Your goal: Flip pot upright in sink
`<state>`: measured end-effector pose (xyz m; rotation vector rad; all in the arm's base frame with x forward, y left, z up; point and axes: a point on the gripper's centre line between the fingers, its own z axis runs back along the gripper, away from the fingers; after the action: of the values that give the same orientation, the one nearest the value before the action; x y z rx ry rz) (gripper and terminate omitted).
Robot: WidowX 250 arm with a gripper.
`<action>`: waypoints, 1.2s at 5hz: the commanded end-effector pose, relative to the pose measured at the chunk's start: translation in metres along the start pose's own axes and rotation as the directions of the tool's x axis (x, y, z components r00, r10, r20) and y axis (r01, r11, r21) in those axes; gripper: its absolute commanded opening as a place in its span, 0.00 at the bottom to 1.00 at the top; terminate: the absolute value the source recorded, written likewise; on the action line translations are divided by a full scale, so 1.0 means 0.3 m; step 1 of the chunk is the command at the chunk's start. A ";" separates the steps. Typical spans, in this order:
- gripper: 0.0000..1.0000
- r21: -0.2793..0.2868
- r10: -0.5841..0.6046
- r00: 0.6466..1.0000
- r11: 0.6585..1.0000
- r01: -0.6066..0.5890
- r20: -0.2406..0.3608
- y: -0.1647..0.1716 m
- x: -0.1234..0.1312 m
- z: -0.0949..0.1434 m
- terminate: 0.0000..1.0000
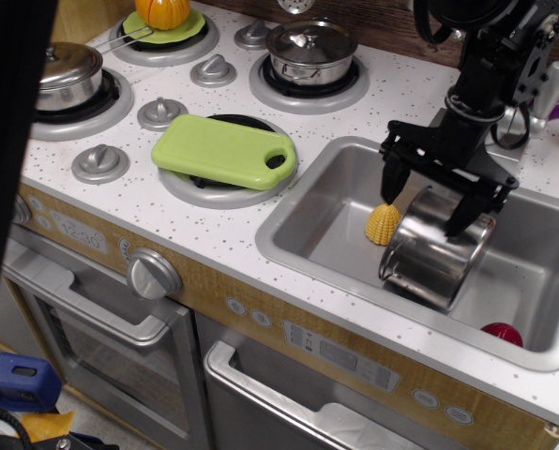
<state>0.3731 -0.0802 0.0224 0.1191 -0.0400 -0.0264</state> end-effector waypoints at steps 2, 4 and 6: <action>1.00 -0.238 0.029 0.989 0.971 0.006 0.144 0.054 0.075 0.079 0.00; 1.00 -0.454 0.194 0.958 0.887 -0.080 0.209 0.044 0.126 0.062 0.00; 1.00 -0.652 0.446 0.888 0.707 -0.274 0.110 -0.037 0.136 0.031 0.00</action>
<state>0.4053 -0.0993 0.0163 -0.5865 -0.2407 0.4237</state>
